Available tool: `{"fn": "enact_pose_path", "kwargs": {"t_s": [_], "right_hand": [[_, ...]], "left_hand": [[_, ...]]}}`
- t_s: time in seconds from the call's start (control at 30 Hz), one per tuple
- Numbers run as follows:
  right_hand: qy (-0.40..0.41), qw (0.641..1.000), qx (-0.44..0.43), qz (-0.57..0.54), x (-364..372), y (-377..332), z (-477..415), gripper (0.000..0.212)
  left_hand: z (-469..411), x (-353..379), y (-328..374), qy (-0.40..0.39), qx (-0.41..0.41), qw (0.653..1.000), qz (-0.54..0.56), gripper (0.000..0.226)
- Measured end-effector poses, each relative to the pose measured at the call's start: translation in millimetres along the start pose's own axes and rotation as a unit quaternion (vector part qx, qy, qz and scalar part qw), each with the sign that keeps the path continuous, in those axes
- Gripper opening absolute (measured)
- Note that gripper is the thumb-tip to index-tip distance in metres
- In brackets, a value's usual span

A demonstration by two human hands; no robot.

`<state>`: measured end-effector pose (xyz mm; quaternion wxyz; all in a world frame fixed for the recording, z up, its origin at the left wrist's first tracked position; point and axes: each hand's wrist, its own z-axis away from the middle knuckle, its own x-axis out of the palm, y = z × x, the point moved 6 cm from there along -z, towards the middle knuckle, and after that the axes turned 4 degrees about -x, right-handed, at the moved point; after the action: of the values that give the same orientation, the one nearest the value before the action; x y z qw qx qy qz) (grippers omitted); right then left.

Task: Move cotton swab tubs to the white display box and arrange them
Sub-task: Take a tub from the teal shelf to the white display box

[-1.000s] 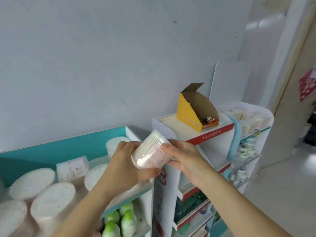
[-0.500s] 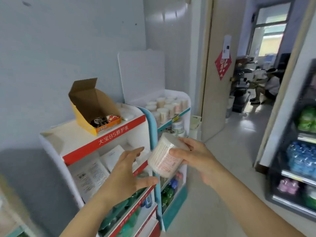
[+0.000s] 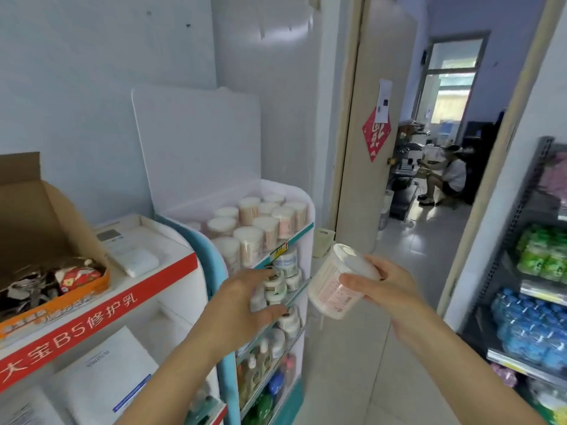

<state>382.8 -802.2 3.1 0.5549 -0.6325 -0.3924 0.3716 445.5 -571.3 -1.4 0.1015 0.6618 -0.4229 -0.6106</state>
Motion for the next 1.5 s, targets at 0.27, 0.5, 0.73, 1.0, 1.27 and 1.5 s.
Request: {"fn": "enact_pose_path", "kwargs": {"t_s": [0.27, 0.5, 0.73, 1.0, 1.27, 1.5], "right_hand": [[-0.012, 0.999, -0.033, -0.008, 23.6, -10.3, -136.0, 0.045], [-0.085, 0.995, -0.05, -0.007, 72.0, -6.5, -235.9, 0.055], [-0.218, 0.971, -0.093, 0.023, 141.2, -1.7, -336.2, 0.071], [-0.358, 0.913, -0.17, 0.099, 220.8, 9.4, -397.7, 0.083], [-0.393, 0.854, -0.247, 0.237, 257.9, 23.5, -406.3, 0.092], [-0.432, 0.818, -0.258, 0.279, 249.6, 18.9, -411.5, 0.093]], "left_hand": [[-129.9, -12.1, -21.0, 0.054, -0.004, 0.992, -0.114, 0.053], [-184.9, -5.7, -55.4, 0.075, -0.066, 0.983, -0.153, 0.053], [-209.9, -5.9, -77.3, 0.138, -0.172, 0.955, -0.197, 0.052], [-202.7, -9.7, -71.1, 0.222, -0.308, 0.9, -0.212, 0.048], [-181.7, -16.4, -55.0, 0.267, -0.362, 0.865, -0.224, 0.04], [-180.3, -16.8, -52.6, 0.269, -0.379, 0.858, -0.221, 0.041]]}}
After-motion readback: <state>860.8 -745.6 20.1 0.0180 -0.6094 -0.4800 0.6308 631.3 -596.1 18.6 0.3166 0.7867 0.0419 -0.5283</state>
